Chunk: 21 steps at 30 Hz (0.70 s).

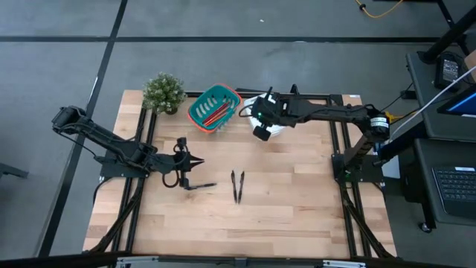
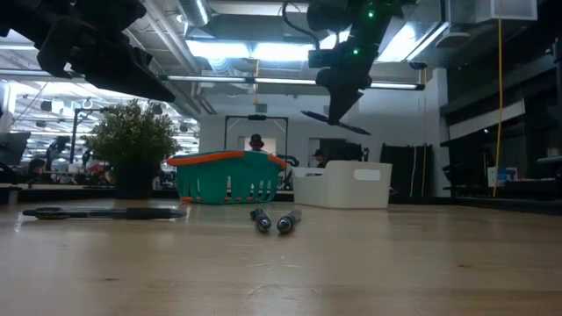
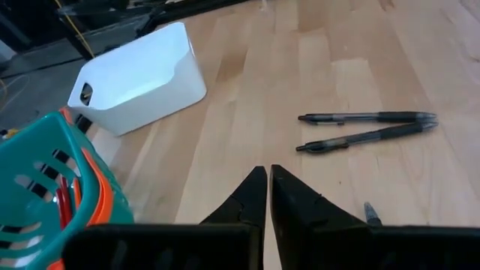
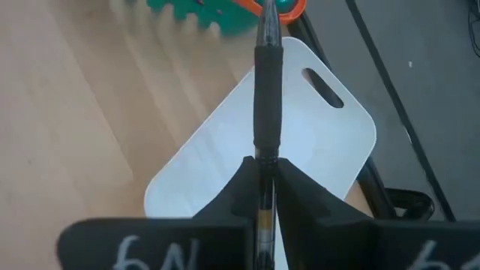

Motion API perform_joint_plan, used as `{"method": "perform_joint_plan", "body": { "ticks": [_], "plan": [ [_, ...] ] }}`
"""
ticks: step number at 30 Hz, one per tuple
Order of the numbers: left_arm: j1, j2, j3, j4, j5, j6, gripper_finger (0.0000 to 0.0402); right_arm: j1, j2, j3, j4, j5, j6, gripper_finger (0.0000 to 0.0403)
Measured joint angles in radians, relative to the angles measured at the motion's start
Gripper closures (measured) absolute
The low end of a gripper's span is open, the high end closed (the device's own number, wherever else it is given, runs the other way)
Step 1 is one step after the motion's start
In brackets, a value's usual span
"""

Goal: Sort pens & pencils
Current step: Put the black pen into the white bin

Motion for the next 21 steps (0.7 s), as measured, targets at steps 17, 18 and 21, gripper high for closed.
{"method": "perform_joint_plan", "body": {
  "ticks": [17,18,21],
  "plan": [
    [0.005,0.000,-0.059,0.011,-0.011,-0.043,0.0388,-0.253,0.040,0.002,0.021,-0.344,-0.133,0.0374],
    [0.005,0.000,-0.059,0.011,-0.012,-0.043,0.0388,-0.265,0.048,0.002,0.018,-0.348,-0.140,0.0374],
    [0.005,0.000,-0.059,0.011,-0.011,-0.043,0.0388,-0.299,0.067,0.002,0.018,-0.417,-0.166,0.0374]
  ]
}}
